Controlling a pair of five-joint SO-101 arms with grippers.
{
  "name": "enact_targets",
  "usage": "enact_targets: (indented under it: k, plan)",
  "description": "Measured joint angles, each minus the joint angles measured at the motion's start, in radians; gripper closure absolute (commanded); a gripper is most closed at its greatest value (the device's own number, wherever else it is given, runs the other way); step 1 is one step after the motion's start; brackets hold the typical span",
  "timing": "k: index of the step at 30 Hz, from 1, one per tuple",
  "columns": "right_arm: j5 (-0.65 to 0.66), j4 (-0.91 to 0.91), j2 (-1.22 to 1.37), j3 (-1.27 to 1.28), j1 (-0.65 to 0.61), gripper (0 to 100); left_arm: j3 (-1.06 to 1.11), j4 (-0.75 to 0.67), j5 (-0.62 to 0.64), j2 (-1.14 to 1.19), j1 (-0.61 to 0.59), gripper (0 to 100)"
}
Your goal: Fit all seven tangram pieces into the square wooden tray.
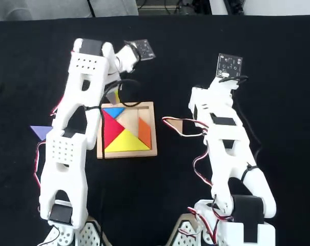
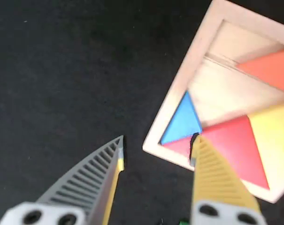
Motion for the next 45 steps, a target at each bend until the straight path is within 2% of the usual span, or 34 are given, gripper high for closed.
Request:
enact_targets:
  k: [10,15,20,29,36,39,41,45]
  plan:
    - [0.000,0.000,0.000,0.000,0.000,98.5,-0.054,0.043,0.094,0.006,-0.029,77]
    - [0.000,0.000,0.000,0.000,0.000,98.5,-0.054,0.046,0.275,-0.040,-0.091,77]
    - [0.000,0.000,0.000,0.000,0.000,98.5,0.041,0.046,0.408,-0.241,-0.184,77]
    - [0.000,0.000,0.000,0.000,0.000,98.5,0.330,0.043,0.404,-0.397,-0.405,77]
    - [0.000,0.000,0.000,0.000,0.000,98.5,0.657,0.032,0.319,-0.713,-0.582,77]
    - [0.000,0.000,0.000,0.000,0.000,98.4,0.861,-0.060,0.307,-0.896,-0.672,76]
    - [0.000,0.000,0.000,0.000,0.000,98.4,1.022,-0.193,0.298,-1.003,-0.747,76]
    - [0.000,0.000,0.000,0.000,-0.012,98.4,1.381,-0.618,0.218,-1.063,-0.873,76]
